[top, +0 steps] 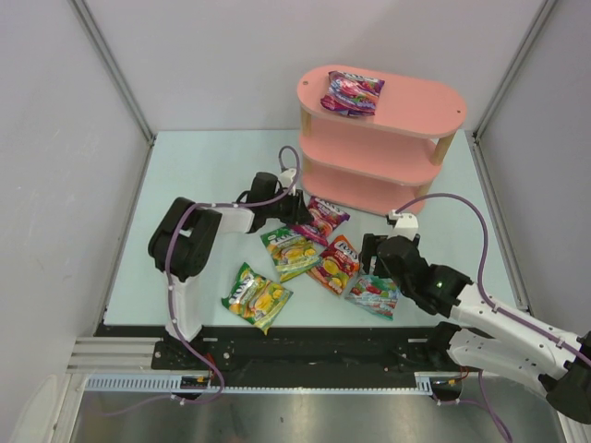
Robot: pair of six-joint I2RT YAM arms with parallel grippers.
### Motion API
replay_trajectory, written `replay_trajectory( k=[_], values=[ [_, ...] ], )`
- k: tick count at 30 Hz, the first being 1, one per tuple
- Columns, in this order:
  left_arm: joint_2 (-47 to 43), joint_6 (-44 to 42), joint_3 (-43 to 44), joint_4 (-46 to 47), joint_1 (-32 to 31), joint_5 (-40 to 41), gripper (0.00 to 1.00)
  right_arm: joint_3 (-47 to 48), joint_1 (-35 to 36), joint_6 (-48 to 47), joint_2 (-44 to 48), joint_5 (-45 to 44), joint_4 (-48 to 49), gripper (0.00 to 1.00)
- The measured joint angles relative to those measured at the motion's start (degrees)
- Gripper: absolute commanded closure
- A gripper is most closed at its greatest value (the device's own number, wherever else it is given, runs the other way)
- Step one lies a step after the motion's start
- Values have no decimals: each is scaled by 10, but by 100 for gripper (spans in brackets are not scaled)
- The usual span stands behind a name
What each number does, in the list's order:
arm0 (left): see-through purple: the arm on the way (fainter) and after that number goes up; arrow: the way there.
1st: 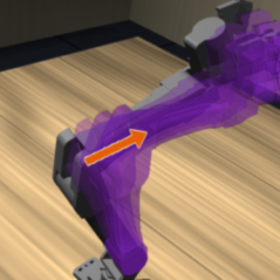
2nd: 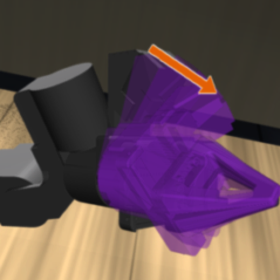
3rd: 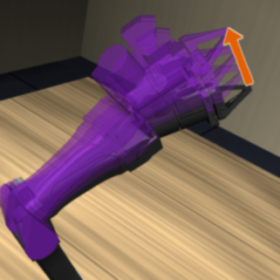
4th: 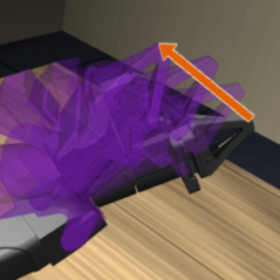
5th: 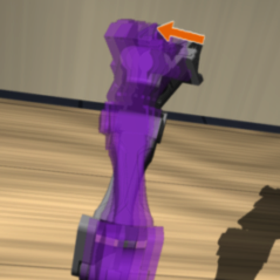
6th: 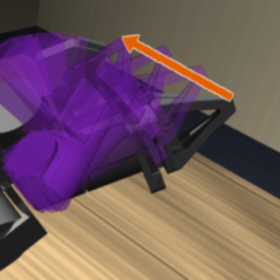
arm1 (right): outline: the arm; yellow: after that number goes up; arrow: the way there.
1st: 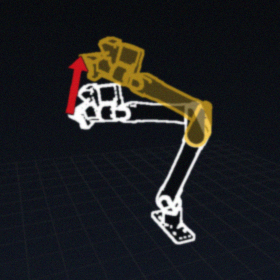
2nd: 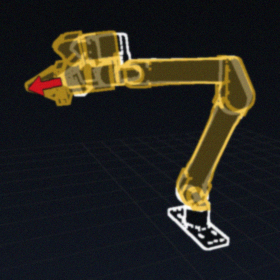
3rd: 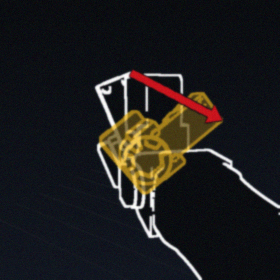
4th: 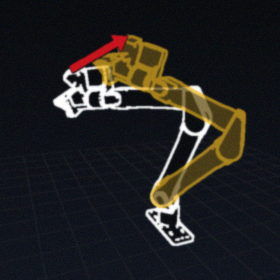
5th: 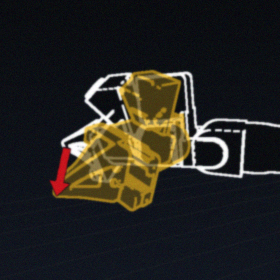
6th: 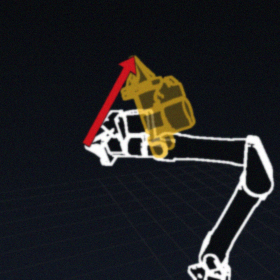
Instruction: Place and organize the candy bags onto the shelf
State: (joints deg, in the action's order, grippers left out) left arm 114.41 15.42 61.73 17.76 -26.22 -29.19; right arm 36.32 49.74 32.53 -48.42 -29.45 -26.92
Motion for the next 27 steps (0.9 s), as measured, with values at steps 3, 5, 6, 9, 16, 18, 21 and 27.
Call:
replay_trajectory(
  k=[3, 5, 6, 9, 16, 18, 21, 27],
  values=[
    [0, 3, 8, 1, -1, -13, 87, -3, 0, 0, 3, 0, -1, 13],
    [-4, 4, 10, 0, -3, -16, 97, -5, 0, 0, 5, 0, -2, 13],
    [-6, 5, 10, -2, -3, -16, 100, -6, 0, 0, 6, 0, -3, 13],
    [-20, 6, 9, -20, -6, -14, 100, -8, 0, 0, 6, 0, -3, 13],
    [-119, 11, -8, -112, -16, -9, 100, -9, 0, 1, 13, -1, -8, 13],
    [-172, 17, -14, -131, -25, -14, 100, -9, 0, 2, 19, -2, -11, 13],
    [-258, 23, -14, -154, -54, -23, 100, -9, -1, 2, 29, -10, -15, 13],
    [-374, 19, 80, -242, -162, -33, 100, -9, -18, 5, 93, -27, -33, 13]
  ],
)
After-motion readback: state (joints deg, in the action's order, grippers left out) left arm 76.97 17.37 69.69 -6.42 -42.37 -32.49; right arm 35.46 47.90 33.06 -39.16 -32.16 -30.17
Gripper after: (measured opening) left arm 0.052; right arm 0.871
